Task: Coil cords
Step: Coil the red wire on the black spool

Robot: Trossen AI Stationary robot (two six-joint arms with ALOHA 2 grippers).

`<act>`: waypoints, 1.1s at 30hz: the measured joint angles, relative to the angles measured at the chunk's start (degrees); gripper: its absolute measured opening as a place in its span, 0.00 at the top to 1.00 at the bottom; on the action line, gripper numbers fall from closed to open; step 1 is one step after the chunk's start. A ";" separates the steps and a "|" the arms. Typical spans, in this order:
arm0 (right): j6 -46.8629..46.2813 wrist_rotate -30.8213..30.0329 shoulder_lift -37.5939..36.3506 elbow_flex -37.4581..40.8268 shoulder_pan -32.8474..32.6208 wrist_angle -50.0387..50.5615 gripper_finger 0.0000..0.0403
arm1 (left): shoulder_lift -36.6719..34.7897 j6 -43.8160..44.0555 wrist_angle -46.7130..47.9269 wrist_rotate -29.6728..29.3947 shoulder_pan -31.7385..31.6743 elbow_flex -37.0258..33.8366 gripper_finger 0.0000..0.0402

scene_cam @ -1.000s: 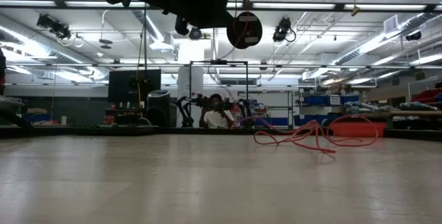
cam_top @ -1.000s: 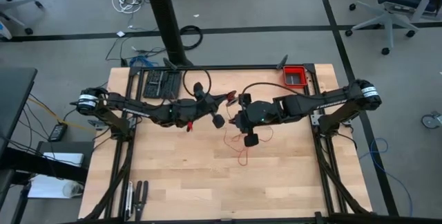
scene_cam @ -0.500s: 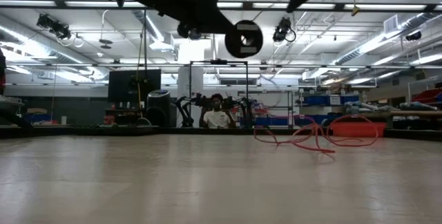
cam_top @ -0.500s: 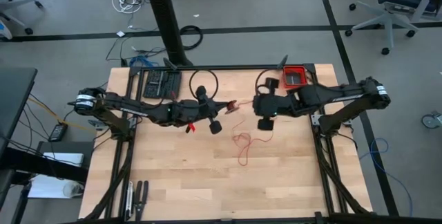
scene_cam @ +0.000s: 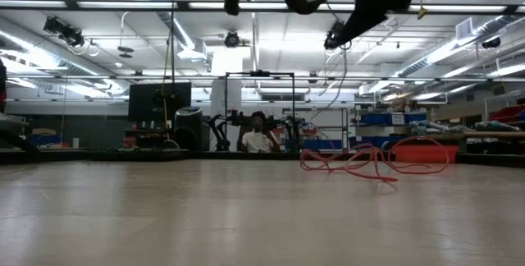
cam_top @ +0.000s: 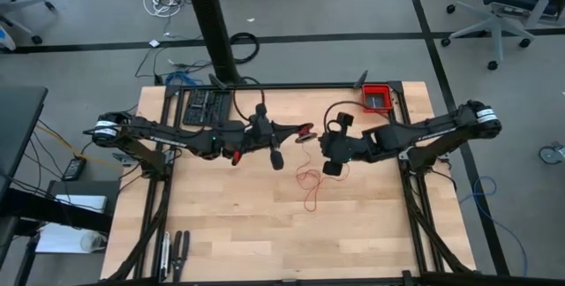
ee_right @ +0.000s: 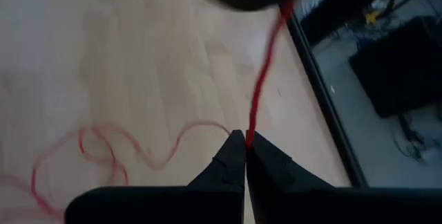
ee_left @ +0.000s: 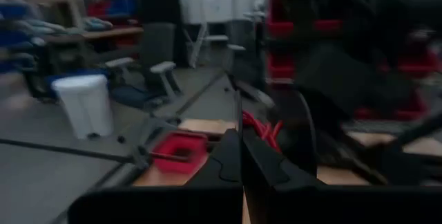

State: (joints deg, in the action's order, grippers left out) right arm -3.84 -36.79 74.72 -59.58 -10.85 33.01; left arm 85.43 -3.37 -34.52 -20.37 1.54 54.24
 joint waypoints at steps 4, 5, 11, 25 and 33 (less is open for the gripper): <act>3.17 -0.49 -0.77 8.75 -0.05 -20.30 1.00 | 0.29 -2.28 -3.73 -2.30 0.13 -0.02 1.00; 4.34 -0.49 -0.76 10.75 -0.04 -25.59 1.00 | 0.50 -2.36 -5.12 -2.43 0.13 -0.02 1.00; 12.06 0.63 1.39 17.34 0.91 -51.29 1.00 | 2.59 -2.33 -9.59 -3.59 0.23 0.00 1.00; 12.21 2.98 -1.23 16.73 -1.51 -45.88 0.74 | 6.62 -5.43 -13.64 -4.51 1.26 -0.04 1.00; 2.36 3.28 -11.38 16.68 -3.80 -21.94 0.73 | 6.62 -7.03 -9.45 -3.47 2.32 -0.13 1.00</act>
State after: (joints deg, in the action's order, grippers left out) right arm -1.49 -33.50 63.34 -42.89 -14.66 11.07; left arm 92.05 -10.39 -43.97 -23.84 3.86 54.11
